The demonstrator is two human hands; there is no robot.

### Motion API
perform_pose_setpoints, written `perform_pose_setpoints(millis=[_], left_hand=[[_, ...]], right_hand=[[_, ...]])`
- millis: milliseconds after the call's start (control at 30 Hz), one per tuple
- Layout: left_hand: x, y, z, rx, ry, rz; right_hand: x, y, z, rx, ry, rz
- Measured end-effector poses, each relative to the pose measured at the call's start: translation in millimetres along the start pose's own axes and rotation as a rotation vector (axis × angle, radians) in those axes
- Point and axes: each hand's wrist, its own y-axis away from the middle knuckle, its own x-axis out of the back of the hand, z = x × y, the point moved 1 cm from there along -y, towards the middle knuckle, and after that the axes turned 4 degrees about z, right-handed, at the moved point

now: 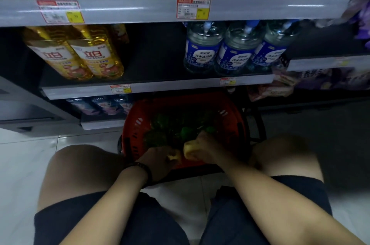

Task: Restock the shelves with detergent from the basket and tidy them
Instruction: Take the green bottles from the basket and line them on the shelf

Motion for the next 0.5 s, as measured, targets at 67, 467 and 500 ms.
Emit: perform_pose_setpoints(millis=[67, 467, 500], left_hand=[[-1, -1, -4, 0.013, -0.012, 0.032], [-7, 27, 20, -0.202, 0.128, 0.27], [-4, 32, 22, -0.222, 0.197, 0.306]], right_hand=[[19, 18, -14, 0.112, 0.096, 0.057], [128, 153, -70, 0.396, -0.035, 0.354], [139, 165, -79, 0.427, -0.023, 0.386]])
